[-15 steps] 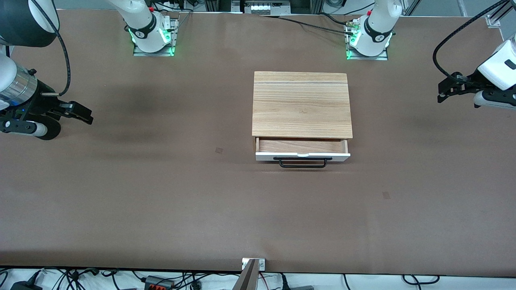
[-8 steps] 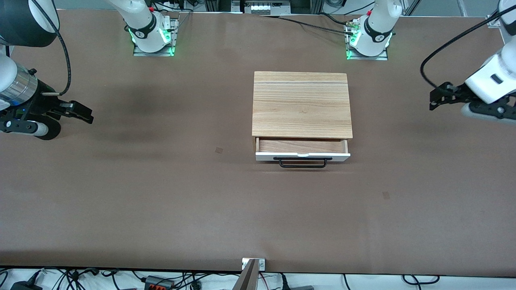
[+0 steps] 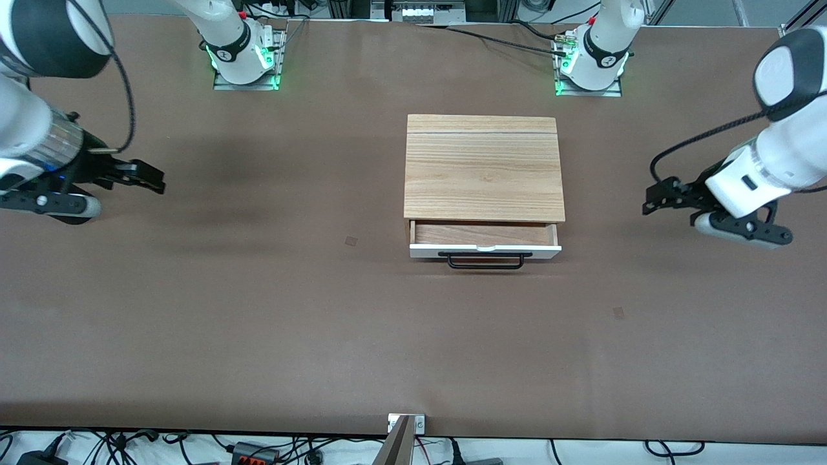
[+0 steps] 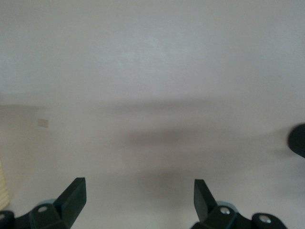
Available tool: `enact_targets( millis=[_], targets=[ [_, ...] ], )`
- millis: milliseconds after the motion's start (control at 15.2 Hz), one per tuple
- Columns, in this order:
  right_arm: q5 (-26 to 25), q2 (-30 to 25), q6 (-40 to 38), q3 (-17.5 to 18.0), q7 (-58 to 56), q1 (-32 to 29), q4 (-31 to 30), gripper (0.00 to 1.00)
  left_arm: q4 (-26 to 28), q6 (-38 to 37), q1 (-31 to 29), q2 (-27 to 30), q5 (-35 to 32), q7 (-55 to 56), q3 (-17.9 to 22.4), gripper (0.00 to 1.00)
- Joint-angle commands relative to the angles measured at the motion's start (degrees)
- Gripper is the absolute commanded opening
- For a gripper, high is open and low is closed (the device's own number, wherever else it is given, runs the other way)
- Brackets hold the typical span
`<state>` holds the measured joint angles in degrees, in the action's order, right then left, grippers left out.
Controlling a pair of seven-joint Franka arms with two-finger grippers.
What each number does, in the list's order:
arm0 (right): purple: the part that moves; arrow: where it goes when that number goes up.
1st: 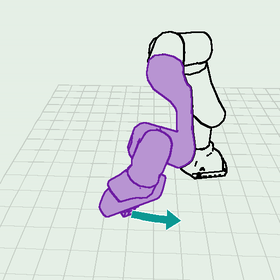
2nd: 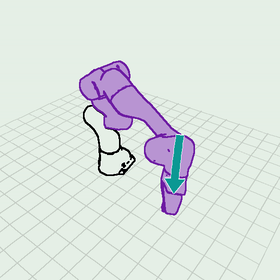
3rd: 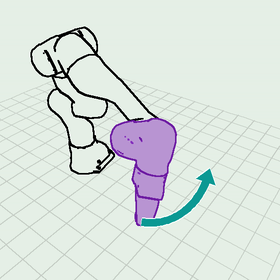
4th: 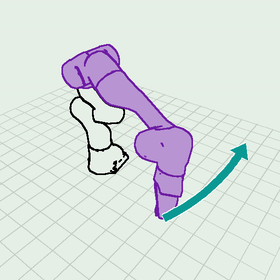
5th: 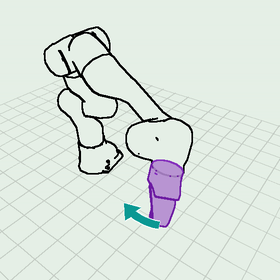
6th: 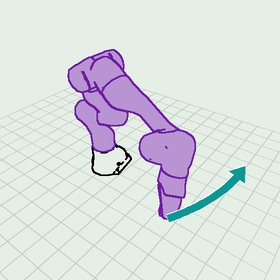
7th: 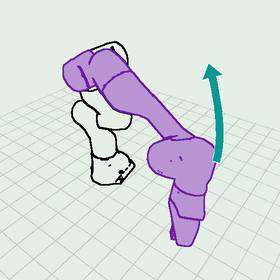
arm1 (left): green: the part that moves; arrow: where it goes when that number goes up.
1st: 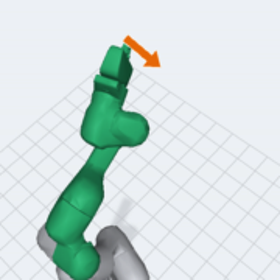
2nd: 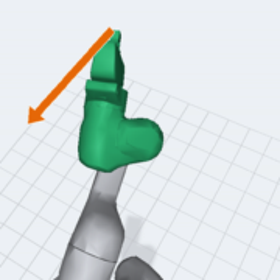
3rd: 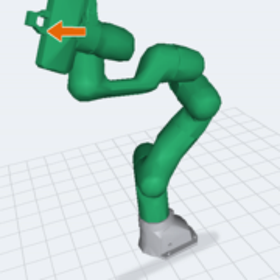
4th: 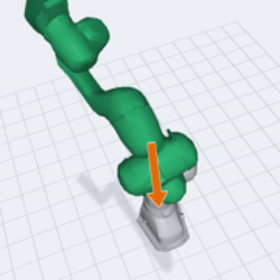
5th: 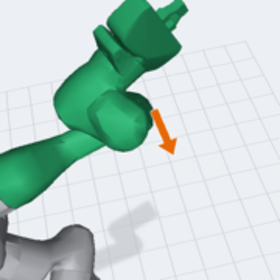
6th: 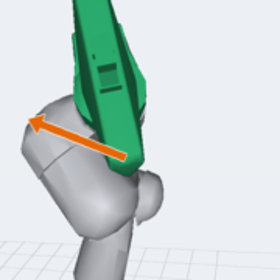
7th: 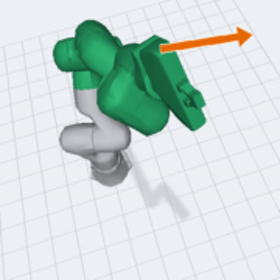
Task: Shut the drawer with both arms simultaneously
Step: 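Move the left gripper and the right gripper toward the open drawer front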
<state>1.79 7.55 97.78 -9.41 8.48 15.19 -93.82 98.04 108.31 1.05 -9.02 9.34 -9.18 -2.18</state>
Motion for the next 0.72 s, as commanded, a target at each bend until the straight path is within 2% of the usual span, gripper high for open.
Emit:
enact_targets(
  millis=[0,66,198,329,461,659],
  targets=[
    [7.1,4.4,5.6,0.1,1.0,1.9,1.3,1.00,-2.1,4.6,0.1,-3.5,1.3,2.1,-2.4,1.00],
    [11.2,6.1,6.7,0.2,1.4,2.7,1.4,1.00,-2.1,6.3,0.1,-4.3,2.2,2.6,-3.3,1.00],
    [14.3,8.8,8.8,0.2,2.4,5.1,1.5,1.00,-2.1,10.3,0.8,-6.4,5.8,3.4,-3.8,1.00],
    [16.6,12.2,14.8,0.3,2.8,9.6,1.5,1.00,-2.1,15.2,2.5,-8.5,6.6,5.7,-4.1,1.00],
    [22.8,15.4,20.8,0.4,6.6,11.4,2.2,1.00,-2.1,20.9,4.7,-11.0,6.6,9.5,-4.3,1.00],
    [30.4,22.1,23.4,0.4,6.5,13.7,8.0,1.00,-2.1,29.6,6.3,-15.0,6.6,10.0,-4.5,1.00]
  ],
)
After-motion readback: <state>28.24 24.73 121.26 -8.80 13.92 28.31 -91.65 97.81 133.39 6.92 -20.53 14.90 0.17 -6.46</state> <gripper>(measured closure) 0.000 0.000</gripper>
